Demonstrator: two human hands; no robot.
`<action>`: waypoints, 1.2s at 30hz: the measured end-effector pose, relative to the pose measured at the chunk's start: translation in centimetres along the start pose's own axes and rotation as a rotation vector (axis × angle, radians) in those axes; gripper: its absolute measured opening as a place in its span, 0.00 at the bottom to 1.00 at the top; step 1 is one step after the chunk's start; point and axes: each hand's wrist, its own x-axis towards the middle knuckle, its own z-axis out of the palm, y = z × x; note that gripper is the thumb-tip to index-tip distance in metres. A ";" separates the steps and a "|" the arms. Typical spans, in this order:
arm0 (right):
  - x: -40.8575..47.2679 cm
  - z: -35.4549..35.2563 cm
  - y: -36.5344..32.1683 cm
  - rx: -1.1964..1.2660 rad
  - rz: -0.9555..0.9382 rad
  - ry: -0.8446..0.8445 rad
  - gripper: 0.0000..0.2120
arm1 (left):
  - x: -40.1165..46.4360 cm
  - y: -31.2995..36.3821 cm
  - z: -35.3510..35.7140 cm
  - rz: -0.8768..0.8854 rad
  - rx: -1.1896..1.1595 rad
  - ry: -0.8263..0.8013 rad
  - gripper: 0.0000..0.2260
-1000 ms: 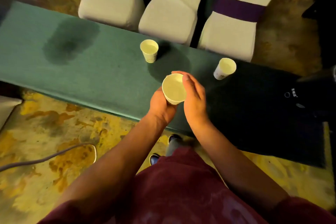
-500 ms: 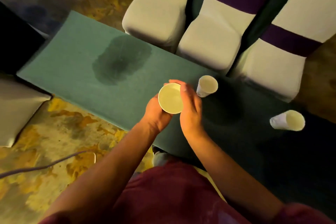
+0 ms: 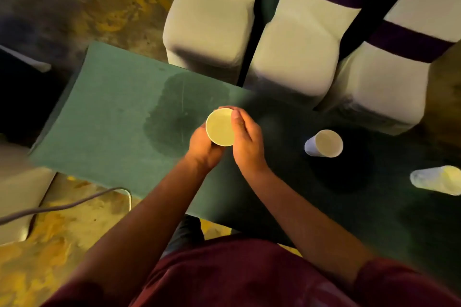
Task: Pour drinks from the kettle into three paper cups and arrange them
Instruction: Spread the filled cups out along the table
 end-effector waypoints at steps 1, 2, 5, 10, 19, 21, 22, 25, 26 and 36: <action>0.5 1.0 0.1 -0.002 -0.007 0.013 0.18 | 0.7 1.1 -0.5 0.007 0.046 0.017 0.08; 1.0 2.1 0.2 -0.007 -0.011 0.025 0.18 | 1.5 2.1 -1.0 0.014 0.093 0.024 0.09; 2.3 5.2 0.6 -0.017 0.014 0.078 0.17 | 3.6 5.0 -2.3 -0.006 0.160 0.063 0.09; 4.5 9.5 1.4 -0.054 0.034 0.142 0.16 | 6.8 9.3 -4.7 0.043 0.381 0.032 0.08; 7.4 15.2 4.0 -0.076 0.086 0.148 0.16 | 11.0 14.8 -10.4 0.416 1.177 0.017 0.09; 7.5 16.0 4.5 -0.083 0.089 0.144 0.16 | 11.5 15.2 -11.1 0.460 1.270 0.020 0.09; 7.6 16.2 4.7 -0.084 0.095 0.145 0.16 | 11.7 15.4 -11.3 0.471 1.301 0.024 0.09; 7.6 16.6 5.1 -0.072 0.108 0.154 0.16 | 12.0 15.4 -11.5 0.493 1.340 0.029 0.09; 7.6 16.7 5.3 -0.074 0.111 0.155 0.16 | 12.1 15.4 -11.4 0.493 1.343 0.034 0.09; 7.9 15.1 4.3 -0.159 0.227 0.129 0.15 | 11.2 15.7 -11.4 0.415 1.245 0.064 0.09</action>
